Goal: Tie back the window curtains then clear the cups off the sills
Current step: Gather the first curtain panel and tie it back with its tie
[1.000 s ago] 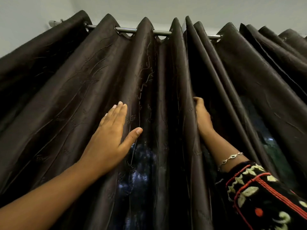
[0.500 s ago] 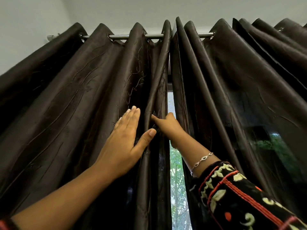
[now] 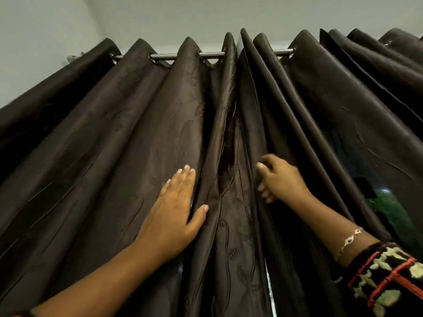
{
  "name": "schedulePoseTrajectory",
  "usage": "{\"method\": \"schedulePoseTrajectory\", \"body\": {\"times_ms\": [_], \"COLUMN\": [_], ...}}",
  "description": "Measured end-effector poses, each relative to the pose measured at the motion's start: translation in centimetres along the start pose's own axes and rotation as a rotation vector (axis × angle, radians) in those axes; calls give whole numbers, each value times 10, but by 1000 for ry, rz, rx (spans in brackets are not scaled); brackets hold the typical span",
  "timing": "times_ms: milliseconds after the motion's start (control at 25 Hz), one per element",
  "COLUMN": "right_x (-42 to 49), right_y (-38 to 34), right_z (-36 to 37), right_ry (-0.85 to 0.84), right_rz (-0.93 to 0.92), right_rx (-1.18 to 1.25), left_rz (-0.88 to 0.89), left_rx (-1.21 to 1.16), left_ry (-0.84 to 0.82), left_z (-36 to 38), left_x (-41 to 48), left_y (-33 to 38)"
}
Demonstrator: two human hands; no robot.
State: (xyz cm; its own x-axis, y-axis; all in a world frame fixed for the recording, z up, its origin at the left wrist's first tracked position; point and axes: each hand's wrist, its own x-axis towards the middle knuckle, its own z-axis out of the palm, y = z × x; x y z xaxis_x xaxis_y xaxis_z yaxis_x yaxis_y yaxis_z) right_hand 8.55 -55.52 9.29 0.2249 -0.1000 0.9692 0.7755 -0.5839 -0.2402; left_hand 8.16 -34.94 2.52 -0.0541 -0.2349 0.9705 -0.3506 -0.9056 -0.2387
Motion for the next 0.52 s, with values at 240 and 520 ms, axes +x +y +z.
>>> {"method": "schedulePoseTrajectory", "body": {"times_ms": [240,520], "right_x": [-2,-6], "right_y": [-2,24], "right_z": [48,4], "right_ry": [-180,105], "right_rz": [227,-433], "right_rx": [514,-557], "left_rz": [-17,2], "left_rx": [-1,41], "left_ry": [-8,-34], "left_z": [31,45], "left_x": [2,-4], "left_y": [14,17]}}
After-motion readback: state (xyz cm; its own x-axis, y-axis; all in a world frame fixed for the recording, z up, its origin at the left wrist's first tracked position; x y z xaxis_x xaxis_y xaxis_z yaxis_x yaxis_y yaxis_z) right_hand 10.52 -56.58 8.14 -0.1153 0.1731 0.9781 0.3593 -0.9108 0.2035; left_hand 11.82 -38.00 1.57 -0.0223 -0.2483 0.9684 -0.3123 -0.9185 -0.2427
